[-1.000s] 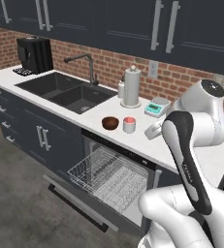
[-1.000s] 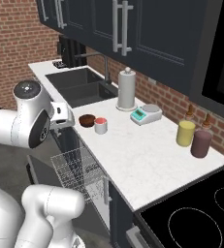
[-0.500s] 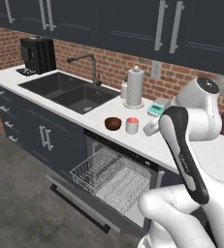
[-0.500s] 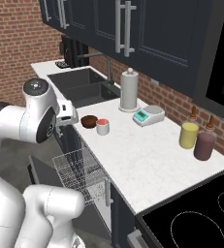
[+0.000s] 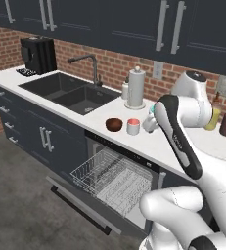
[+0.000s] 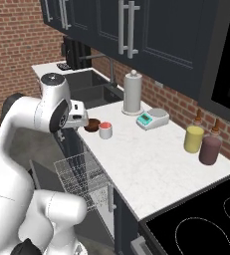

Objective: Pick up the cup and bowl from the counter, place them in the dishwasher, and close the dishwasher door.

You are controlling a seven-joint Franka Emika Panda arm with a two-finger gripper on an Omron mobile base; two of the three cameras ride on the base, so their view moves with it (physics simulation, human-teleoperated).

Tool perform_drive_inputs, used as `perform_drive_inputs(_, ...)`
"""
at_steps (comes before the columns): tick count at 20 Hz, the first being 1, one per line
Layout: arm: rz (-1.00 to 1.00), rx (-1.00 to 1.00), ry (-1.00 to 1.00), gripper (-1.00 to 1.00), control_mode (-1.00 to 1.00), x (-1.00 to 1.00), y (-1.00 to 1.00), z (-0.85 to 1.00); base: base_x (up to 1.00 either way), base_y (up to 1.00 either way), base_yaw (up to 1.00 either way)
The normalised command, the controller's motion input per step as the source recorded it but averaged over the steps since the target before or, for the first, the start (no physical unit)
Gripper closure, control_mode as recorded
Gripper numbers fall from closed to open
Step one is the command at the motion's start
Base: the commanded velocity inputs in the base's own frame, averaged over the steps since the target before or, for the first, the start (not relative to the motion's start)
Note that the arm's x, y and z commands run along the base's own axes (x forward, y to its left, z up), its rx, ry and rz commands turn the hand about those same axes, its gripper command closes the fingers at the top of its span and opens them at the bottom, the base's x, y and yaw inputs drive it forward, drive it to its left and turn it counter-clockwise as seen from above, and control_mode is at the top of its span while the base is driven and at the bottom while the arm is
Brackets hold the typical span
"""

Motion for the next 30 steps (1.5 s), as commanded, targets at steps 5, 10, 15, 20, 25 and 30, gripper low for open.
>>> perform_drive_inputs(5,-0.05,-0.01,0.01,-1.00,-1.00,0.37,0.00,-0.46,0.00,0.00,0.00)
perform_drive_inputs(10,0.00,0.00,-0.03,-1.00,-1.00,0.22,0.00,-0.50,0.00,0.00,0.00)
perform_drive_inputs(15,0.00,0.00,0.00,-1.00,-1.00,0.29,0.00,-0.38,0.00,0.00,0.00)
perform_drive_inputs(20,0.00,0.00,0.03,-1.00,-1.00,0.43,0.00,-0.18,0.00,0.00,0.00)
perform_drive_inputs(25,0.00,0.00,0.02,-1.00,-1.00,0.46,0.00,-0.18,0.00,0.00,0.00)
perform_drive_inputs(30,0.00,0.00,0.02,-1.00,-1.00,0.49,0.00,-0.18,0.00,0.00,0.00)
